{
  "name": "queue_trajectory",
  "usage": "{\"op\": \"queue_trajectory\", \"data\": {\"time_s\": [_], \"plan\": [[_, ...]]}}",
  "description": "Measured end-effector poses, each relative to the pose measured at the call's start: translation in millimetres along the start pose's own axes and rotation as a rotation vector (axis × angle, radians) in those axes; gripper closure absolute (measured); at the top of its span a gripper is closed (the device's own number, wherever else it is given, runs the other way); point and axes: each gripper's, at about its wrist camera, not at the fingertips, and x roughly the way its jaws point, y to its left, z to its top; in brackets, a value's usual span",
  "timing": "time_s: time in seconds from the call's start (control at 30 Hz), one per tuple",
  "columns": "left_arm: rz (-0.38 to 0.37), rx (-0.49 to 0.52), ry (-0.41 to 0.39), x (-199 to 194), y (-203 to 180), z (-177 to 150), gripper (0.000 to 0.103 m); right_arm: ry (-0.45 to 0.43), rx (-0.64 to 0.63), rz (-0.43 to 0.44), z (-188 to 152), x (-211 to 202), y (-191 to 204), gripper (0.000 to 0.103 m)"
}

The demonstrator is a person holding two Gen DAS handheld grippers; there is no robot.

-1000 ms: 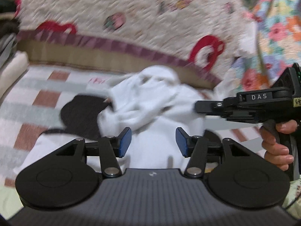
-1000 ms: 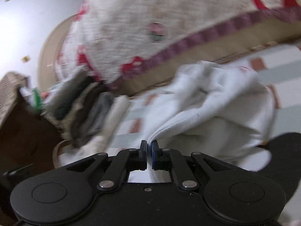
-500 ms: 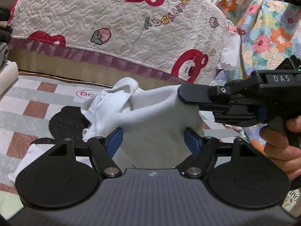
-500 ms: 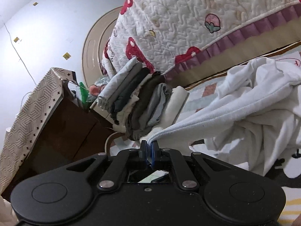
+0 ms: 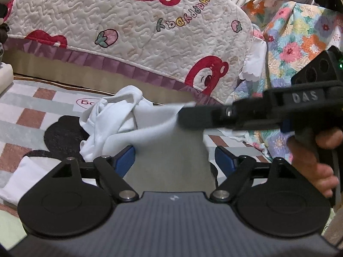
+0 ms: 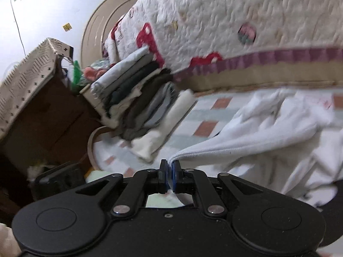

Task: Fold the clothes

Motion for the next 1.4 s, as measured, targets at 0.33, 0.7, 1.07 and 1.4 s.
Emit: {"op": "queue_trajectory", "data": {"time_s": [0.33,0.7,1.07,1.4], "plan": [[0.27,-0.001,-0.021,-5,36,15,0.101,0.0,0.032,0.028,-5,2,-5,0.092],[0.616,-0.133,-0.23,-101,128,61,0.101,0.06,-0.219,-0.666,-14,3,-64,0.057],[0.373,-0.29,-0.153,-90,140,51,0.101,0.101,-0.777,-0.638,-7,64,16,0.039],[0.163,-0.283,-0.13,-87,113,49,0.101,0.136,-1.025,-0.361,-13,117,100,0.038]]}}
